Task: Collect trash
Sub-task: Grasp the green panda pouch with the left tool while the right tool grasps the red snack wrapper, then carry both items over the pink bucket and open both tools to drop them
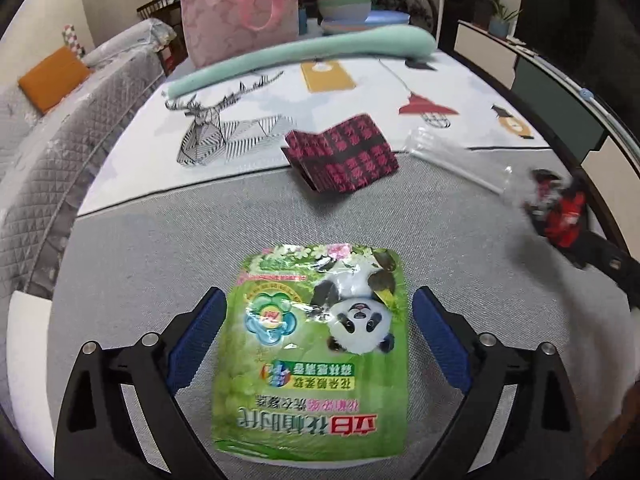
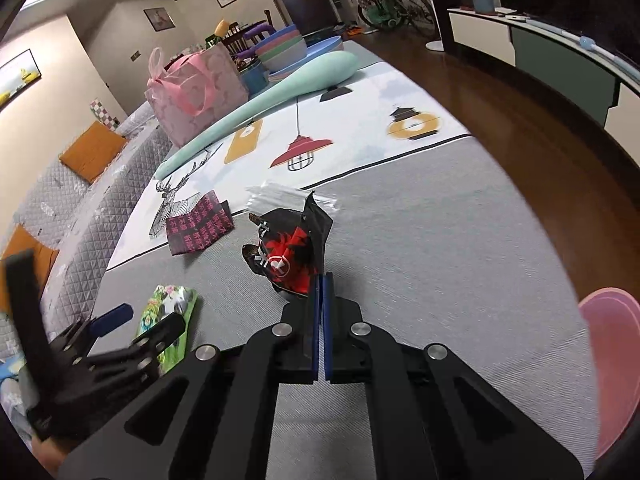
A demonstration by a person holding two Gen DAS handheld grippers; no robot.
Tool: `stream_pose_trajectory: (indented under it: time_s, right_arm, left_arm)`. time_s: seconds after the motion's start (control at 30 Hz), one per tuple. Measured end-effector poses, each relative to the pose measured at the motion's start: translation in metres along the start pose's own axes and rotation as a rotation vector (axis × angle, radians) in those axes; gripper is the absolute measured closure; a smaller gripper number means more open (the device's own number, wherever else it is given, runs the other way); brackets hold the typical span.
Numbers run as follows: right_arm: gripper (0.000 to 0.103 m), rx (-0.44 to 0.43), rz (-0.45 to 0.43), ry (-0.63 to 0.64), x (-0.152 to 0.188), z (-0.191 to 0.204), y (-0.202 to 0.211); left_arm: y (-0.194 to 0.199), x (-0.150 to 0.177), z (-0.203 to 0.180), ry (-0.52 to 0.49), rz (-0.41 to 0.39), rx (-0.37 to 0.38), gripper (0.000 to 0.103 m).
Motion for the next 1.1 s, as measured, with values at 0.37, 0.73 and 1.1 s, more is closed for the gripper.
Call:
stream_pose_trajectory:
  time_s: [0.37, 0.73, 1.1]
  right_arm:
    - [0.101, -0.012, -0.006, 0.028, 0.009, -0.018, 0.040]
    - [0.101, -0.030, -0.023, 0.071, 0.013, -0.029, 0.100]
    - [0.101, 0.025, -0.059, 0.091, 0.049, -0.058, 0.138]
  left_arm:
    - [-0.006, 0.002, 0.010, 0.056, 0.035, 0.007, 0.020]
    - [0.010, 0.007, 0.030, 0.069, 0.000, 0.017, 0.058]
    - [0.067, 0.019, 0.016, 0.023, -0.131, 0.042, 0.063]
Point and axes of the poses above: each gripper's, at about its wrist camera, not at the fingertips, and y roughly against the way its jaws point, z to its left, x to its underside, the point moved 2 cm from there along -y, roughly the way its jaws point, and after that the axes turned 7 degrees about z, right-handed, at the moved point
